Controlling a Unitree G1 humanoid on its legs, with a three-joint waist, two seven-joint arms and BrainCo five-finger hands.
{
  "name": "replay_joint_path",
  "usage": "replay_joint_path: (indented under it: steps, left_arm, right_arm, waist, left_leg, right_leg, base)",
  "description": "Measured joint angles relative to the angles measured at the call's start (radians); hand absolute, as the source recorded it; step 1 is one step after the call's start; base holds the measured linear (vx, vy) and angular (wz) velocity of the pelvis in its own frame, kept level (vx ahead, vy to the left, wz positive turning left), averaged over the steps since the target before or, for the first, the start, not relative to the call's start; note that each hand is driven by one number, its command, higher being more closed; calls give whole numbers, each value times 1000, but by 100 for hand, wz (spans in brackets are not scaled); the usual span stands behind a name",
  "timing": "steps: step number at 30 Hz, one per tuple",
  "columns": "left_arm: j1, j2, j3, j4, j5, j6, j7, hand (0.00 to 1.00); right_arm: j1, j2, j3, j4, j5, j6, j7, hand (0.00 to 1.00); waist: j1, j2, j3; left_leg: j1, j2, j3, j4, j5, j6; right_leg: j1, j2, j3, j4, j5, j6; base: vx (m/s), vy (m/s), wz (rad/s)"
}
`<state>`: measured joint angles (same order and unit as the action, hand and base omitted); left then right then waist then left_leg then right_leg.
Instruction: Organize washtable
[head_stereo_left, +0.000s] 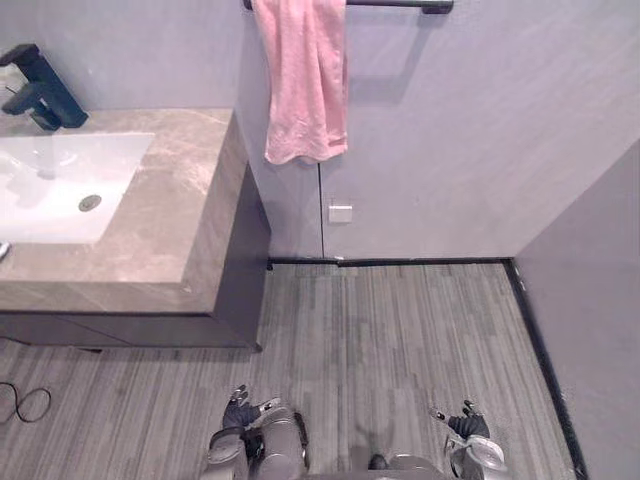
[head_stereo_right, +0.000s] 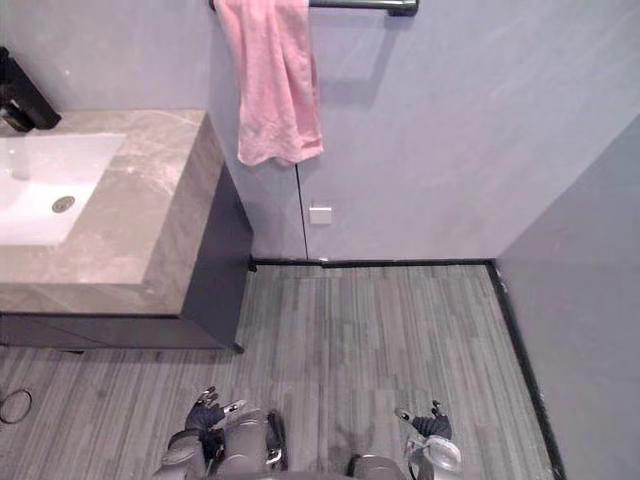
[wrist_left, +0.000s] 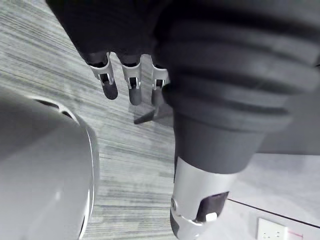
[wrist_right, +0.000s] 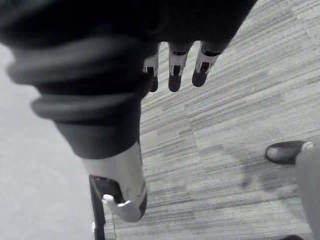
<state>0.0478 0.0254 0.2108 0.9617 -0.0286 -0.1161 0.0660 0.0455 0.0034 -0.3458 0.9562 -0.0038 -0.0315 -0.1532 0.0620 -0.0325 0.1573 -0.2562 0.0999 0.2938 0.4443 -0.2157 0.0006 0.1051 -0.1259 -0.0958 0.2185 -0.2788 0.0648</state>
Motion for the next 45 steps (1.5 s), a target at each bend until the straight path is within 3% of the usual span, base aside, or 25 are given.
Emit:
replay_joint_path:
  steps: [2,3,4,5,7,9,11,13,14,15,16,19,21,23,24,26,29,30,31,36,45]
  left_arm:
    - [2,8,0,10,1,2,-1,0]
    - [6,12,-4,15,1,4,0,0]
    - [12,18,-15,15,1,4,-1,0]
    - [13,21,-19,16,1,5,-1,0]
    - [13,20,-18,23,0,28,4,0]
    - [22,21,-12,32,-2,34,1,0]
    - [19,15,-18,34,-3,39,-1,0]
    - [7,19,-23,35,-3,32,-1,0]
    - [7,35,-27,41,-3,22,-2,0]
    - [1,27,-25,52,-2,21,-2,0]
    - [-2,12,-22,63,-1,21,-3,0]
    - [-10,-23,-1,68,2,21,-3,0]
    - [-8,-32,6,67,2,21,-4,0]
    - [-5,-44,21,40,1,19,-8,0]
    - [-3,-47,21,30,1,19,-9,0]
    - [-3,-54,21,17,1,19,-11,0]
    - [-8,-55,20,17,1,19,-10,0]
    - [-7,-63,20,21,1,19,-11,0]
    - [-7,-61,21,27,1,19,-13,0]
    - [1,-30,27,63,3,23,-20,0]
    - [15,-14,12,92,2,22,-20,0]
  right_arm:
    - [0,6,0,0,-8,-1,1,0]
    - [1,11,3,0,-11,-1,2,0]
    - [2,15,9,-1,-22,0,3,0]
    - [1,17,11,-1,-29,0,3,0]
    - [8,19,12,0,-39,5,4,0]
    - [-1,17,13,0,-46,6,4,0]
    - [-1,15,13,0,-46,6,4,0]
    - [-11,12,14,2,-46,5,5,0]
    - [1,9,20,12,-47,6,5,0]
    - [0,-3,19,22,-46,5,7,0]
    - [-6,-21,11,35,-47,5,5,0]
    - [-8,-32,-6,38,-46,9,5,0]
    - [0,-27,2,39,-46,11,4,0]
    - [4,-20,4,38,-46,11,3,0]
    - [1,-18,4,37,-45,11,3,0]
    - [0,-14,5,28,-44,11,3,0]
    - [2,-8,3,29,-36,11,3,0]
    - [7,-11,2,29,-35,11,3,0]
    - [13,-9,0,34,-36,14,2,0]
    - [35,17,1,40,-37,14,3,0]
    - [45,2,-40,75,-38,10,3,0]
  waist:
    - [12,-2,-1]
    - [8,0,-3]
    - [5,4,-8]
    - [2,3,-8]
    - [-10,7,-6]
    - [-23,11,-3]
    - [-27,17,0]
    - [-47,15,-1]
    - [-58,-15,-7]
    - [-64,-14,-11]
    - [-50,20,-21]
    - [-50,63,-20]
    - [-48,60,-16]
    - [-43,57,-13]
    - [-40,47,-10]
    - [-37,53,-14]
    - [-22,56,-16]
    - [-23,69,-23]
    - [-22,62,-34]
    - [-25,20,-69]
    - [-26,42,-80]
  left_leg:
    - [49,-11,26,-5,-38,11]
    - [92,-14,43,-19,-57,19]
    - [127,-13,50,-28,-77,24]
    - [145,-13,55,-32,-83,26]
    - [230,-14,66,-69,-101,30]
    - [306,-10,66,-127,-98,28]
    - [365,6,64,-164,-97,26]
    - [410,19,41,-200,-90,12]
    - [437,-11,-9,-235,-70,-29]
    - [452,-7,-42,-243,-72,-34]
    - [462,26,-64,-255,-58,-57]
    - [438,75,-109,-173,-17,-124]
    - [372,119,-144,42,5,-143]
    - [296,163,-144,240,-9,-132]
    - [257,172,-124,278,-16,-119]
    - [196,171,-91,248,-31,-96]
    - [166,118,-121,27,-26,-101]
    - [169,92,-152,-88,28,-103]
    - [199,72,-142,-126,32,-90]
    - [268,31,-87,-220,44,-70]
    - [348,-20,-100,-346,91,-53]
  right_leg:
    - [-21,-21,28,103,2,4]
    - [-76,-34,48,248,17,33]
    - [-148,-43,57,422,55,89]
    - [-182,-48,65,500,66,100]
    - [-298,-54,39,697,52,75]
    - [-365,-46,-22,711,22,32]
    - [-413,-15,-79,603,6,3]
    - [-450,35,-92,368,41,-20]
    - [-439,50,-55,175,240,-48]
    - [-435,60,-51,195,243,-81]
    - [-432,78,-60,204,234,-94]
    - [-383,110,-101,183,175,-123]
    - [-298,130,-118,128,159,-137]
    - [-209,151,-124,75,150,-144]
    - [-179,157,-123,54,149,-145]
    - [-152,158,-109,31,148,-144]
    - [-142,144,-70,25,146,-122]
    - [-144,145,-61,25,144,-106]
    - [-140,131,-36,18,142,-82]
    - [-97,100,1,-56,167,-44]
    - [-21,89,9,-161,199,-31]
  base:
    - [303,184,-43]
    - [303,149,-31]
    - [303,134,-29]
    - [321,96,-17]
    - [379,35,-2]
    - [368,-25,4]
    - [383,-95,11]
    - [495,-227,46]
    - [398,-203,63]
    - [332,-169,41]
    - [332,-180,7]
    - [404,-267,17]
    - [302,-214,25]
    - [218,-137,10]
    - [168,-62,-7]
    - [160,-9,-16]
    - [119,102,-38]
    - [89,158,-26]
    - [98,160,-23]
    - [114,125,-21]
    - [63,36,-2]
